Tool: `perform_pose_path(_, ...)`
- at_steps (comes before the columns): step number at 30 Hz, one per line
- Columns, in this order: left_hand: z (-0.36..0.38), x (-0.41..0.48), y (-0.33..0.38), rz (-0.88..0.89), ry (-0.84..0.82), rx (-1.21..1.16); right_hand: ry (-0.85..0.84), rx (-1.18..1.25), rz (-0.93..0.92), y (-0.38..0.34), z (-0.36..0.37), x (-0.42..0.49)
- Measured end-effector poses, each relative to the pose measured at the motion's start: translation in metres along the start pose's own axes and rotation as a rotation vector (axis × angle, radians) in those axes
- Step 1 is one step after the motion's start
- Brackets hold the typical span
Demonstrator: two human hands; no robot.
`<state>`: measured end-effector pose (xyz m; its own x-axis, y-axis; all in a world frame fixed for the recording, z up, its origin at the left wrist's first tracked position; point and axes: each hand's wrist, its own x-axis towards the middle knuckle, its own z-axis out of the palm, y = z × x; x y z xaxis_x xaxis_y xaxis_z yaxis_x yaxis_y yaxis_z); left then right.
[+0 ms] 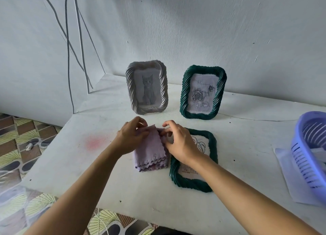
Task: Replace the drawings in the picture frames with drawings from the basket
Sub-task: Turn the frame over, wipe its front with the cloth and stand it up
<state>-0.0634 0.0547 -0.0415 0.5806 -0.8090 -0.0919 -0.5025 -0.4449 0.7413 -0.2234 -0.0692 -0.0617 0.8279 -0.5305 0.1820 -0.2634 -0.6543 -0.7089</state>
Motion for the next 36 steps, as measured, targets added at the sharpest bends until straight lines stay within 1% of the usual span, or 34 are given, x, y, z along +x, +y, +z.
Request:
perform_pose_path(1, -0.002, 0.0, 0.002, 0.005, -0.053, -0.064, 0.002, 0.015, 0.011, 0.0, 0.0, 0.001)
perform_pose_path(3, -0.007, 0.002, 0.001, 0.028, -0.153, -0.112, -0.002, 0.063, 0.022, -0.002, -0.002, 0.004)
perform_pose_path(4, -0.009, 0.003, 0.002, 0.049, -0.164, -0.116, -0.006, 0.082, 0.029, -0.003, -0.002, 0.005)
perform_pose_path(7, -0.015, 0.007, 0.001, 0.106, -0.102, -0.088, -0.022, 0.103, 0.04, -0.004, -0.004, 0.007)
perform_pose_path(8, -0.017, 0.007, 0.001, 0.142, -0.116, -0.068, -0.03, 0.106, 0.042, -0.004, -0.004, 0.007)
perform_pose_path(10, -0.02, 0.008, 0.006, 0.223, -0.204, -0.07, -0.065, 0.114, 0.078, -0.006, -0.007, 0.007)
perform_pose_path(13, -0.017, 0.012, 0.008, 0.264, -0.317, -0.064, -0.174, 0.156, 0.176, -0.012, -0.016, 0.007)
perform_pose_path(14, -0.014, 0.014, 0.008, 0.253, -0.306, -0.063, -0.207, 0.181, 0.207, -0.014, -0.019, 0.007)
perform_pose_path(15, -0.01, 0.015, 0.006, 0.223, -0.261, -0.075, -0.229, 0.213, 0.239, -0.016, -0.021, 0.006)
perform_pose_path(17, -0.001, 0.018, 0.001, 0.135, -0.128, -0.004, -0.244, 0.244, 0.287, -0.018, -0.023, 0.006)
perform_pose_path(19, 0.008, 0.016, -0.002, 0.043, 0.006, 0.113, -0.195, 0.177, 0.264, -0.017, -0.02, 0.006)
perform_pose_path(20, 0.01, 0.015, -0.002, 0.027, 0.064, 0.138, -0.15, 0.145, 0.241, -0.015, -0.018, 0.005)
perform_pose_path(22, 0.012, 0.012, -0.003, 0.043, 0.126, 0.142, -0.065, 0.126, 0.214, -0.014, -0.015, 0.003)
perform_pose_path(26, -0.001, 0.001, -0.018, 0.08, 0.07, 0.104, 0.051, 0.034, 0.139, -0.015, -0.01, 0.001)
perform_pose_path(28, -0.007, -0.007, -0.026, 0.066, 0.109, 0.145, 0.071, -0.065, 0.071, -0.015, -0.008, 0.001)
perform_pose_path(30, -0.011, -0.014, -0.029, -0.005, 0.168, 0.223, 0.031, -0.179, 0.025, -0.017, -0.006, 0.003)
perform_pose_path(32, -0.01, -0.019, -0.029, -0.091, 0.167, 0.285, 0.013, -0.262, -0.005, -0.019, -0.004, 0.005)
perform_pose_path(36, -0.005, -0.021, -0.02, -0.163, 0.144, 0.273, 0.038, -0.359, -0.041, -0.021, 0.001, 0.007)
